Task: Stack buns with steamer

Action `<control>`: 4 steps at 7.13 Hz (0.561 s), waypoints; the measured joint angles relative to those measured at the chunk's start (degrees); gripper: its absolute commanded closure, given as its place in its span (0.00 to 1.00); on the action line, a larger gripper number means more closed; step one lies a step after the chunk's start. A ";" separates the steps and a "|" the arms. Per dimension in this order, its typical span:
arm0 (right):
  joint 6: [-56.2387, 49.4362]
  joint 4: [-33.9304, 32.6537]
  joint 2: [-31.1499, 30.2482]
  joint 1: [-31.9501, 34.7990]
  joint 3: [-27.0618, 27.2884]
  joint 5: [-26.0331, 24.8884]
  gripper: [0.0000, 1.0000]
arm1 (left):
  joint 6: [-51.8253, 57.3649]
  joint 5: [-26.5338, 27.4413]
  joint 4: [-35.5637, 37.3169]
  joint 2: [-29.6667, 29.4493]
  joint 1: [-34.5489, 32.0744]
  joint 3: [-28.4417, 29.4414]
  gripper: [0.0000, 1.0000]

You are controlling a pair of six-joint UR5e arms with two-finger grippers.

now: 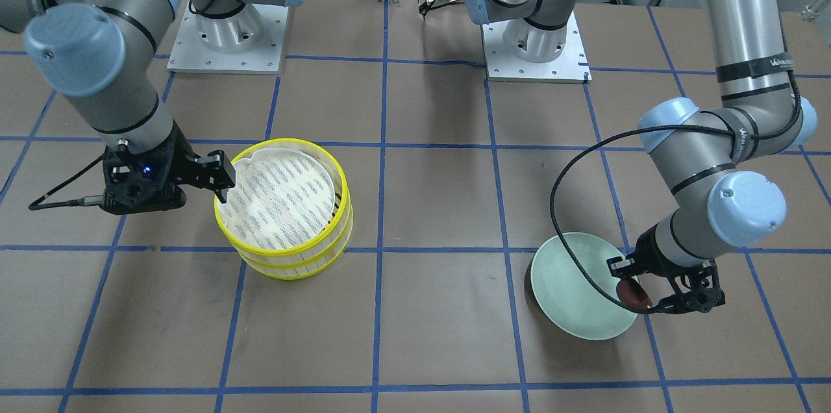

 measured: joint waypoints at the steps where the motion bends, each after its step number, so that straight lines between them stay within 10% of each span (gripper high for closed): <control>1: 0.30 5.45 -1.99 0.00 -4.43 0.13 0.00 | -0.71 -0.93 -0.34 1.58 -0.95 0.01 1.00; 4: 3.78 16.21 -7.34 0.00 -12.47 -0.55 0.00 | -9.93 -5.86 -0.83 6.66 -11.71 -0.03 1.00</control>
